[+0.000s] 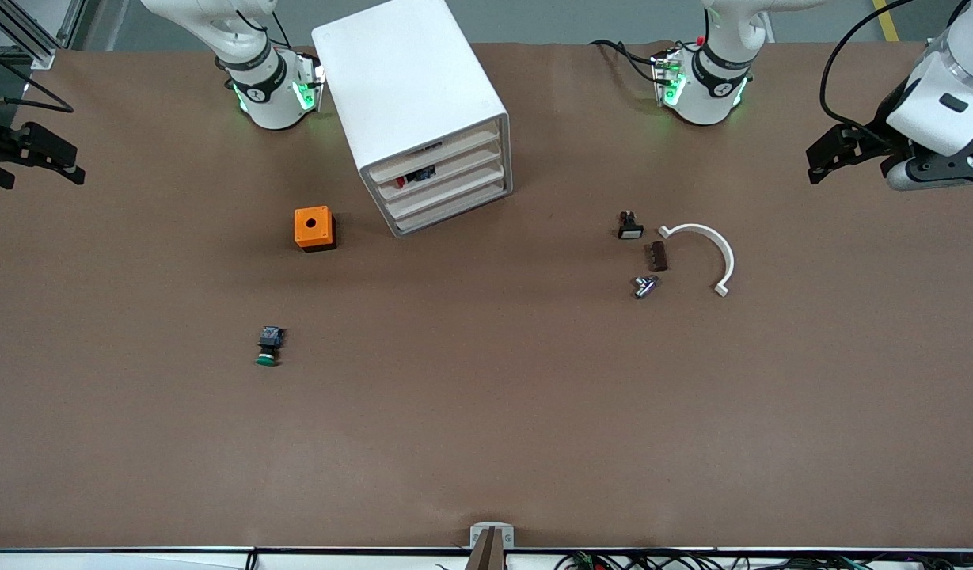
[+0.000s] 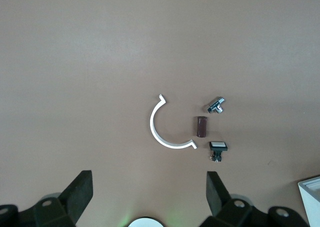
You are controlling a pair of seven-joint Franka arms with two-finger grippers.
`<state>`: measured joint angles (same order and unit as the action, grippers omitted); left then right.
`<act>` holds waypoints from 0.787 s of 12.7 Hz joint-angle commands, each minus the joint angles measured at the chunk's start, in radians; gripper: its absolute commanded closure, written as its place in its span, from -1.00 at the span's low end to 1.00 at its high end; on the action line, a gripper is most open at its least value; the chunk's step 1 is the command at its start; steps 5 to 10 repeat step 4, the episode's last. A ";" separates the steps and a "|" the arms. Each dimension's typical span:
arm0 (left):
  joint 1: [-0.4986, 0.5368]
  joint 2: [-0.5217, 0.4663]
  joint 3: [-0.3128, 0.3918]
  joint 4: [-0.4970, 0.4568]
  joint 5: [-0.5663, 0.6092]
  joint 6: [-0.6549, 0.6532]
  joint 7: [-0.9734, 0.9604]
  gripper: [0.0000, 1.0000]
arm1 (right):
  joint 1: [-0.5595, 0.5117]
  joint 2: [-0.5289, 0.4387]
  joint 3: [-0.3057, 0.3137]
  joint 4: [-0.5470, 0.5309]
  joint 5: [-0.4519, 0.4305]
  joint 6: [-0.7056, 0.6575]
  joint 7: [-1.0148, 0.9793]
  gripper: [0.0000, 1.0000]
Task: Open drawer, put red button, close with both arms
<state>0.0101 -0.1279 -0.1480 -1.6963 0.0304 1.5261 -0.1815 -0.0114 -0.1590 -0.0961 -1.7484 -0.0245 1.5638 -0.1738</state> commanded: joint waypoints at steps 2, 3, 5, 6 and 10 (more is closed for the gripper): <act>0.008 0.008 -0.004 0.029 -0.013 -0.034 0.017 -1.00 | -0.004 -0.024 0.007 -0.023 0.002 0.021 0.002 -1.00; 0.008 0.008 -0.004 0.032 -0.026 -0.034 0.016 -1.00 | -0.004 -0.024 0.007 -0.023 0.005 0.022 0.004 -1.00; 0.008 0.008 -0.004 0.032 -0.024 -0.034 0.016 -1.00 | -0.007 -0.024 0.006 -0.023 0.029 0.024 0.010 -1.00; 0.008 0.008 -0.004 0.032 -0.024 -0.034 0.016 -1.00 | -0.007 -0.024 0.006 -0.023 0.029 0.024 0.010 -1.00; 0.008 0.008 -0.004 0.032 -0.024 -0.034 0.016 -1.00 | -0.007 -0.024 0.006 -0.023 0.029 0.024 0.010 -1.00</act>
